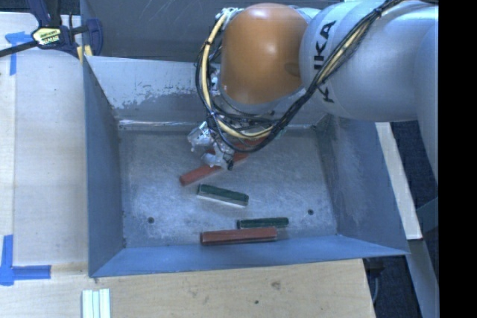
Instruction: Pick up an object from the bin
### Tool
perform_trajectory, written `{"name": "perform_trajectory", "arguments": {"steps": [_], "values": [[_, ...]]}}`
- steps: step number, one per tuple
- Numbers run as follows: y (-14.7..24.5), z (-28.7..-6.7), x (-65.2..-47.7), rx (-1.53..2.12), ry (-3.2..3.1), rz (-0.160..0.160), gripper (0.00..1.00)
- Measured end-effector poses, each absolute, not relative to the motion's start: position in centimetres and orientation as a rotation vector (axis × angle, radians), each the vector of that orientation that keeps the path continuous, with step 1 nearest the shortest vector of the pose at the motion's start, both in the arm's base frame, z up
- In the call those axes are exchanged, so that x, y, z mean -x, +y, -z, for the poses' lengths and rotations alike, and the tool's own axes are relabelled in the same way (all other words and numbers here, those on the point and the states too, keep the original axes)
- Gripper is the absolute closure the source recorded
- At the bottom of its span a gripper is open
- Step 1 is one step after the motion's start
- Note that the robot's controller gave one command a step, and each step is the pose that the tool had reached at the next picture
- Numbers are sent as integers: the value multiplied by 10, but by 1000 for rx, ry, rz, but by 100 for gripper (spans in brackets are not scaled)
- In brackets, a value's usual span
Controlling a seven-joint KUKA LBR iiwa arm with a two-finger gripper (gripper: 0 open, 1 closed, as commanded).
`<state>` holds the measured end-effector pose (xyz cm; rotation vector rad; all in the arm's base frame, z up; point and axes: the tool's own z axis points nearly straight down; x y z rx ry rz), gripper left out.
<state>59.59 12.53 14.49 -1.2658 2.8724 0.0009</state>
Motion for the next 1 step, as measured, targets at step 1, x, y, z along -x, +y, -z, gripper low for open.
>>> {"name": "perform_trajectory", "arguments": {"steps": [1], "values": [[125, -145, -596, 1265, 2874, -1, 0]]}}
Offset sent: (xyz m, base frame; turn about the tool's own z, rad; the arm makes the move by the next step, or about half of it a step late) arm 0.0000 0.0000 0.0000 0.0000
